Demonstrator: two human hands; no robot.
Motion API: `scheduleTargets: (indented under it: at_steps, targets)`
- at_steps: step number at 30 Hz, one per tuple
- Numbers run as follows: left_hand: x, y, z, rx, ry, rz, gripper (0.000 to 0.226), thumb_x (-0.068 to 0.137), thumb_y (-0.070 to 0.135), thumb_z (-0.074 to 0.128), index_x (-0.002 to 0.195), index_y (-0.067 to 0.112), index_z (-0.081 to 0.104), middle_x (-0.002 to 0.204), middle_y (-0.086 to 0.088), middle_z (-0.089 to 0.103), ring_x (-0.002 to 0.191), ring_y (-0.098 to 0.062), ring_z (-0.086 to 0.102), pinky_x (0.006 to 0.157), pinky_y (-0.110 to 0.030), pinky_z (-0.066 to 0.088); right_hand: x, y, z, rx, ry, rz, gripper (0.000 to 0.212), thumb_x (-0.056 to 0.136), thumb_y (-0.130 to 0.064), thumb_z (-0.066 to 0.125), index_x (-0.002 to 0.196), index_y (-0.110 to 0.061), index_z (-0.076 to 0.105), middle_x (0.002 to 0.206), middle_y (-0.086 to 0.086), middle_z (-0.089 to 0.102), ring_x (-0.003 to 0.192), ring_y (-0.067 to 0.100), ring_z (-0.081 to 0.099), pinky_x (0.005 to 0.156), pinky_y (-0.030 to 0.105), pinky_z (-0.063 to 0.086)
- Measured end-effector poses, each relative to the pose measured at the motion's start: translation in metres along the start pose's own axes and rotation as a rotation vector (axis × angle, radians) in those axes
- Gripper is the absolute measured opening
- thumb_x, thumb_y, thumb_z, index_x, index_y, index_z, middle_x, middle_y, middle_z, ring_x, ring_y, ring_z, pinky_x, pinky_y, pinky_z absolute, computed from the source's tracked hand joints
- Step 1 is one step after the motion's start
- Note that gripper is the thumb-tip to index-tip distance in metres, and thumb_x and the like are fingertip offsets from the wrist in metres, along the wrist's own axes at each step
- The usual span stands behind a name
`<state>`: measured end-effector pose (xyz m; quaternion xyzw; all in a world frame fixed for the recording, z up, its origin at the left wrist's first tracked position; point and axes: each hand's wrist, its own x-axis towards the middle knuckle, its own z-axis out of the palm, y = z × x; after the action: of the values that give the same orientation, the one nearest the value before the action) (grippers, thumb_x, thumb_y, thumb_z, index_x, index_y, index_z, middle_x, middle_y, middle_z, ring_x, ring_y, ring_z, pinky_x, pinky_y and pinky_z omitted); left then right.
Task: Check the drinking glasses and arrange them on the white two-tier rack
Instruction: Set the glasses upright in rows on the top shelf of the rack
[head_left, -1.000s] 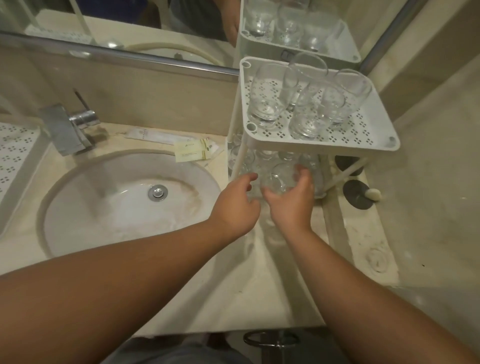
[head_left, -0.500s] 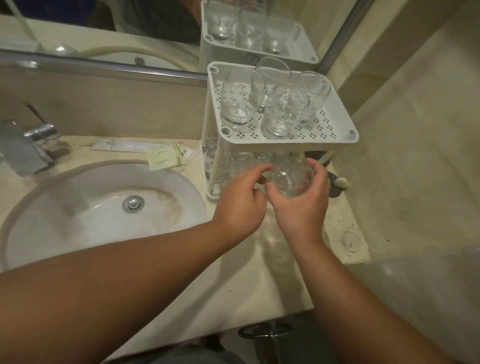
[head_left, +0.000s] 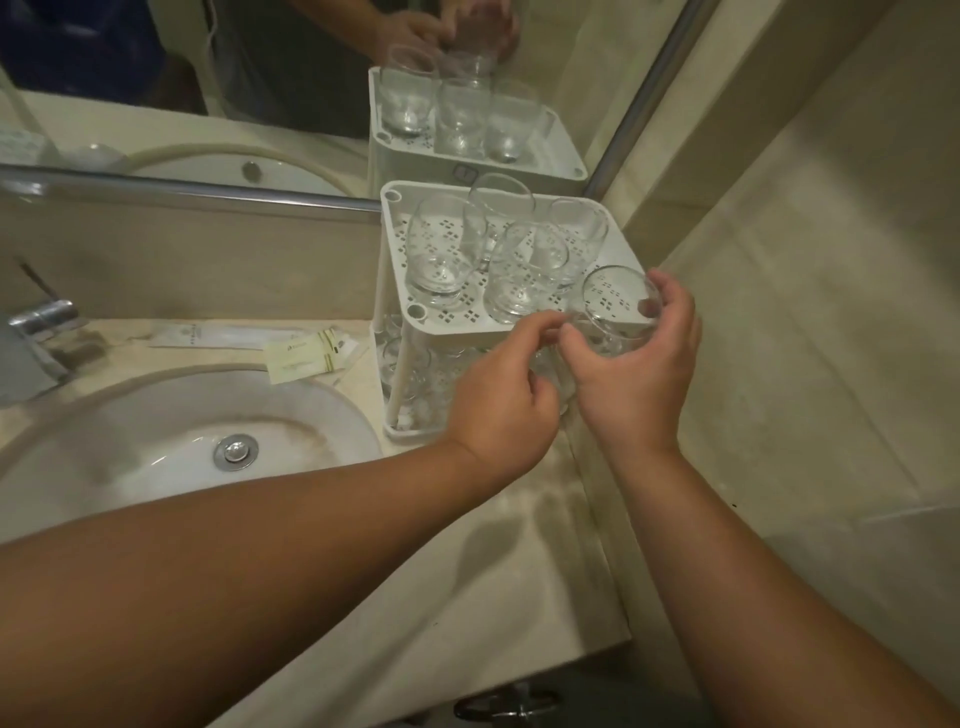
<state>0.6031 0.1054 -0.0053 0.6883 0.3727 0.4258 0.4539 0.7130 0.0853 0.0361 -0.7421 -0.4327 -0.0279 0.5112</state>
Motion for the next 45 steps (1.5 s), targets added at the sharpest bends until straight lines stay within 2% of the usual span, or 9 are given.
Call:
scheduleTargets:
  at_steps: [6,12,16,23,28,33,38,42,45]
  targets:
    - [0.018,0.015,0.01,-0.01,-0.02,0.01,0.059,0.087,0.011,0.049,0.139,0.04,0.043,0.132,0.025,0.057,0.075,0.005,0.059,0.078,-0.02,0.049,0.031,0.001,-0.004,-0.029,-0.031,0.007,0.08,0.068,-0.035,0.082,0.137,-0.026,0.044,0.123,-0.004,0.048,0.11,0.011,0.053,0.093,0.032,0.048]
    - [0.03,0.015,0.007,-0.031,-0.064,-0.023,0.068,0.082,0.013,0.047,0.146,0.033,0.04,0.137,0.017,0.057,0.055,0.0,0.059,0.063,-0.009,0.043,0.048,0.005,0.008,-0.031,-0.093,0.04,0.08,0.069,-0.039,0.082,0.139,-0.03,0.043,0.122,-0.009,0.049,0.108,0.01,0.053,0.092,0.031,0.048]
    - [0.036,0.012,0.004,-0.02,-0.088,-0.065,0.07,0.083,0.01,0.051,0.147,0.035,0.037,0.141,0.015,0.056,0.047,-0.002,0.055,0.061,-0.019,0.048,0.056,0.009,0.017,-0.029,-0.131,0.049,0.08,0.07,-0.037,0.08,0.14,-0.027,0.043,0.124,-0.005,0.049,0.112,0.014,0.054,0.095,0.033,0.048]
    - [0.036,0.009,0.0,0.009,-0.091,-0.147,0.07,0.087,0.012,0.054,0.15,0.037,0.036,0.143,0.009,0.055,0.062,0.0,0.06,0.073,-0.021,0.048,0.064,0.022,0.025,-0.087,-0.195,0.081,0.082,0.071,-0.035,0.081,0.142,-0.026,0.042,0.129,-0.002,0.05,0.113,0.013,0.053,0.097,0.034,0.046]
    - [0.032,0.005,-0.002,0.014,-0.057,-0.156,0.066,0.089,0.012,0.053,0.148,0.036,0.038,0.141,0.007,0.056,0.109,-0.026,0.064,0.09,-0.033,0.054,0.066,0.028,0.03,-0.113,-0.243,0.076,0.084,0.072,-0.038,0.079,0.145,-0.026,0.04,0.13,0.0,0.053,0.114,0.015,0.054,0.097,0.037,0.047]
    - [0.024,0.0,-0.003,0.023,-0.027,-0.156,0.065,0.089,0.011,0.052,0.148,0.035,0.039,0.141,0.004,0.055,0.11,-0.029,0.063,0.088,-0.034,0.052,0.07,0.031,0.032,-0.118,-0.301,0.088,0.085,0.075,-0.04,0.078,0.147,-0.024,0.035,0.134,0.002,0.052,0.118,0.017,0.053,0.099,0.043,0.046]
    - [0.015,-0.001,-0.003,0.074,0.007,-0.097,0.061,0.09,0.011,0.051,0.146,0.034,0.042,0.141,0.007,0.051,0.075,-0.004,0.062,0.074,-0.02,0.048,0.066,0.033,0.027,-0.122,-0.32,0.057,0.089,0.076,-0.039,0.079,0.149,-0.024,0.031,0.143,0.004,0.045,0.128,0.02,0.045,0.104,0.033,0.04]
    - [0.001,-0.006,-0.01,0.104,0.02,-0.043,0.058,0.089,0.009,0.05,0.142,0.034,0.045,0.139,0.012,0.047,0.096,-0.005,0.061,0.081,-0.021,0.049,0.048,0.03,0.017,-0.091,-0.189,-0.025,0.08,0.075,-0.034,0.081,0.143,-0.021,0.041,0.14,0.004,0.044,0.127,0.017,0.042,0.096,0.018,0.03]
    - [-0.013,-0.012,-0.017,0.135,0.004,0.019,0.057,0.089,0.006,0.051,0.139,0.033,0.047,0.133,0.016,0.045,0.092,-0.004,0.059,0.074,-0.012,0.043,0.029,0.026,0.008,-0.063,-0.11,-0.082,0.071,0.076,-0.028,0.08,0.137,-0.017,0.047,0.135,0.005,0.046,0.123,0.016,0.045,0.098,0.016,0.032]
